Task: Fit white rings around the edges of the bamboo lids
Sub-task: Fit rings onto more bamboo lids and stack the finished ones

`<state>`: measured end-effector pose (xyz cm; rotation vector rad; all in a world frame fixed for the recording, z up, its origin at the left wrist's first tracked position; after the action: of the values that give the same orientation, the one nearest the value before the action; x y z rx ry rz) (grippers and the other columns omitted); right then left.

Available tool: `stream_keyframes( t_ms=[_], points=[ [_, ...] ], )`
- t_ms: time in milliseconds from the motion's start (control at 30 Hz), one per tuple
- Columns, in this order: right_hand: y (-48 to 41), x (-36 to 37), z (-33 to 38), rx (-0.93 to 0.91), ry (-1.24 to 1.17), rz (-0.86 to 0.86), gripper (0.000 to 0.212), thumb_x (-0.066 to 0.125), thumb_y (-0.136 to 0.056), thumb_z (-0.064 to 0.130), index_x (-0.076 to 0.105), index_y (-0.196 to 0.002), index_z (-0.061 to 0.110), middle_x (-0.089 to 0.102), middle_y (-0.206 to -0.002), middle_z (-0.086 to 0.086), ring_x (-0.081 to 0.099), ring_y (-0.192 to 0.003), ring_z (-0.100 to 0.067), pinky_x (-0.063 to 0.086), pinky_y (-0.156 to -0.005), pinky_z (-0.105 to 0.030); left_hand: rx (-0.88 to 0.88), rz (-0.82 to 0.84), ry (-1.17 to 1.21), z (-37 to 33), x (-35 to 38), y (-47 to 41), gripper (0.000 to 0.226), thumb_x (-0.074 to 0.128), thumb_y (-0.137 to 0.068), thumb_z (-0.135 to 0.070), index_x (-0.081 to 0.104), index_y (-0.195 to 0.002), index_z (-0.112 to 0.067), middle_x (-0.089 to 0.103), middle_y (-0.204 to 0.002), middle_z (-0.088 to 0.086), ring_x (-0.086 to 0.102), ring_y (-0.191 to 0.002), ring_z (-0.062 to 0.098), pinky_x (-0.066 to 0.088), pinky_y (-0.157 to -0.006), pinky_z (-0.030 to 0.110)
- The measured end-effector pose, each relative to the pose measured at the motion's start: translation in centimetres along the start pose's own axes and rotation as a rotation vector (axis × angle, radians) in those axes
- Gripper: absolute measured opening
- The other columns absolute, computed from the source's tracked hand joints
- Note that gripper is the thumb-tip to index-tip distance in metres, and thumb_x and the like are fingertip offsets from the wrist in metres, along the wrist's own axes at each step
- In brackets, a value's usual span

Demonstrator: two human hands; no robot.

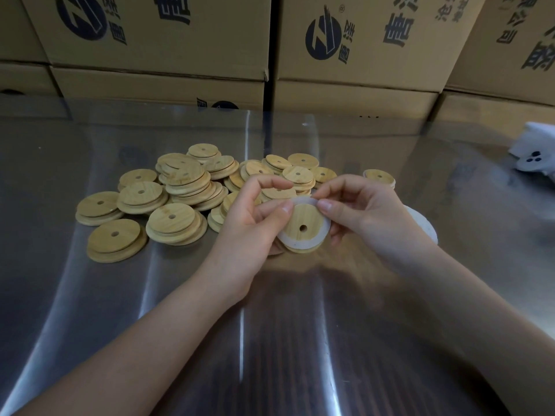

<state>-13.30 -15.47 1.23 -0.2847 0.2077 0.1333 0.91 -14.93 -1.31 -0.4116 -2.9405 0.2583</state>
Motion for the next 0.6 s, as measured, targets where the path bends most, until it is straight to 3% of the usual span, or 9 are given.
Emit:
stream_keyframes(
  t_ms=[167, 333, 400, 533, 600],
  points=[
    [-0.04, -0.1, -0.56, 0.068, -0.054, 0.018, 0.011, 0.061, -0.091, 0.003, 0.067, -0.085, 0.01, 0.065, -0.068, 0.001, 0.057, -0.055, -0.012, 0.055, -0.05, -0.026, -0.005, -0.037, -0.052, 0.34, -0.21, -0.06, 0.016, 0.056, -0.097, -0.013, 0.065, -0.098, -0.027, 0.076, -0.096, 0.003, 0.071, -0.089, 0.019, 0.055, -0.085, 0.053],
    [0.05, 0.03, -0.6, 0.088, -0.06, 0.031, 0.011, 0.061, -0.091, 0.004, 0.068, -0.086, 0.01, 0.065, -0.07, -0.003, 0.057, -0.057, -0.013, 0.056, -0.052, -0.028, -0.017, -0.065, -0.051, 0.69, -0.59, -0.16, 0.019, 0.06, -0.095, -0.015, 0.067, -0.087, -0.03, 0.075, -0.087, 0.003, 0.071, -0.085, 0.018, 0.055, -0.084, 0.053],
    [0.11, 0.03, -0.51, 0.082, -0.055, 0.023, 0.009, 0.062, -0.091, 0.004, 0.069, -0.089, 0.009, 0.063, -0.072, -0.006, 0.057, -0.059, -0.013, 0.055, -0.052, -0.027, -0.012, -0.07, -0.053, 0.8, -0.69, -0.25, 0.017, 0.061, -0.094, -0.016, 0.067, -0.085, -0.029, 0.075, -0.085, 0.002, 0.071, -0.083, 0.017, 0.057, -0.08, 0.049],
    [0.22, 0.13, -0.58, 0.081, -0.065, -0.003, 0.01, 0.064, -0.089, 0.003, 0.068, -0.088, 0.011, 0.064, -0.074, -0.006, 0.06, -0.063, -0.017, 0.054, -0.052, -0.026, 0.045, -0.03, -0.054, 0.24, -0.31, -0.18, 0.008, 0.069, -0.087, -0.014, 0.062, -0.087, -0.018, 0.075, -0.083, 0.006, 0.072, -0.075, 0.014, 0.055, -0.063, 0.024],
    [0.25, 0.3, -0.54, 0.077, -0.062, 0.001, 0.011, 0.064, -0.089, 0.002, 0.07, -0.086, 0.011, 0.066, -0.075, -0.005, 0.061, -0.064, -0.017, 0.054, -0.053, -0.026, 0.063, -0.038, -0.059, 0.14, -0.42, -0.2, 0.011, 0.07, -0.086, -0.01, 0.06, -0.087, -0.014, 0.075, -0.084, 0.01, 0.072, -0.074, 0.016, 0.055, -0.061, 0.022]
  ],
)
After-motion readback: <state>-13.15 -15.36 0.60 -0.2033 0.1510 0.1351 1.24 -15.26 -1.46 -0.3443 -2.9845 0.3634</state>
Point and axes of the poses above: each hand's wrist, its own y-axis away from the middle knuckle, its own x-axis out of the palm, z = x × y, the point moved 9 cm from there along -y, towards the middle knuckle
